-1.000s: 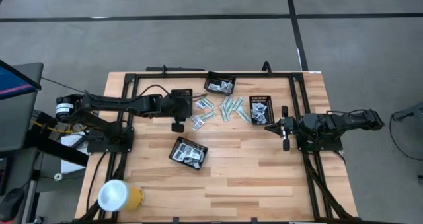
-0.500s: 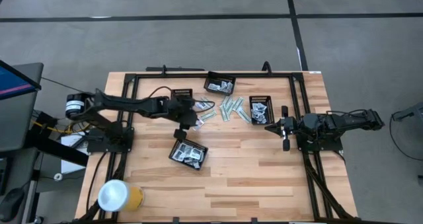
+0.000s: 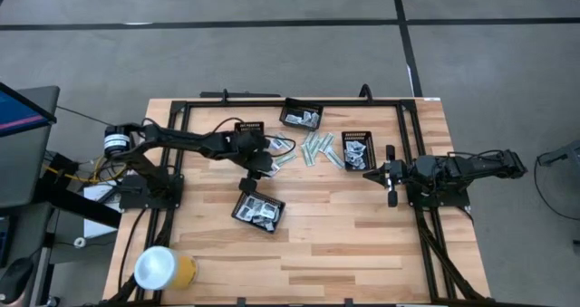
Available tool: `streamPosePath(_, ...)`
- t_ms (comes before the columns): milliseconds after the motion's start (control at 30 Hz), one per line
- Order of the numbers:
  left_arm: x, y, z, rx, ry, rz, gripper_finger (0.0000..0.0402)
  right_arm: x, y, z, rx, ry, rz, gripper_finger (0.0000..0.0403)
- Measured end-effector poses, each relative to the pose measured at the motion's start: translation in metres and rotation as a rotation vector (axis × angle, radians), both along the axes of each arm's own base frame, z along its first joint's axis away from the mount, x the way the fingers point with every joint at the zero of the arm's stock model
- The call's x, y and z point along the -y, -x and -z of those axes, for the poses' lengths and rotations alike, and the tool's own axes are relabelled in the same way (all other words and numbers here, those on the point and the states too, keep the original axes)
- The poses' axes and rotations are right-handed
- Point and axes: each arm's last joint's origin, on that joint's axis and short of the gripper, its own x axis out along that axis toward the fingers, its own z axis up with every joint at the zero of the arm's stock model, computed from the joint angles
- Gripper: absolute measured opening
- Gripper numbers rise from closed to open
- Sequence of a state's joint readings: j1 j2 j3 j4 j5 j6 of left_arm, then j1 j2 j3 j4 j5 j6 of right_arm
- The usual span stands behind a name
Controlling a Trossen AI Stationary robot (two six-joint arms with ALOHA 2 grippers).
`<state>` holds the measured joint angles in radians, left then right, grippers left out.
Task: Pick & Place First Aid Supplies
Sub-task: Put the orange ointment pack into the top black bin
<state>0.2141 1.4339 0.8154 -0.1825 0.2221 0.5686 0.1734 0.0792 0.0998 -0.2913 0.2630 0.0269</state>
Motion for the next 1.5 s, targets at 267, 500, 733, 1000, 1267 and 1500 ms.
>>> streamPosePath(267, 0.004, -0.005, 0.007, -0.055, -0.001, 0.011, 0.0106, 0.000, 0.000, 0.000, 0.000, 0.000, 0.000, 0.0008)
streamPosePath(500, 0.004, -0.021, 0.004, -0.157, -0.029, 0.064, 0.0106, 0.000, 0.000, 0.000, 0.000, 0.000, 0.000, 0.0008)
streamPosePath(733, 0.002, -0.029, 0.007, -0.189, -0.039, 0.080, 0.0106, 0.000, 0.000, 0.000, 0.000, 0.000, 0.000, 0.0008)
streamPosePath(1000, -0.005, -0.030, 0.015, -0.220, -0.036, 0.053, 0.0106, 0.000, 0.000, 0.000, 0.000, 0.000, 0.000, 0.0008)
streamPosePath(1267, -0.006, -0.030, 0.016, -0.229, -0.055, 0.040, 0.0106, 0.000, 0.000, 0.000, 0.000, 0.000, 0.000, 0.0008)
streamPosePath(1500, -0.006, -0.030, 0.016, -0.229, -0.055, 0.041, 0.0106, 0.000, 0.000, 0.000, 0.000, 0.000, 0.000, 0.0008)
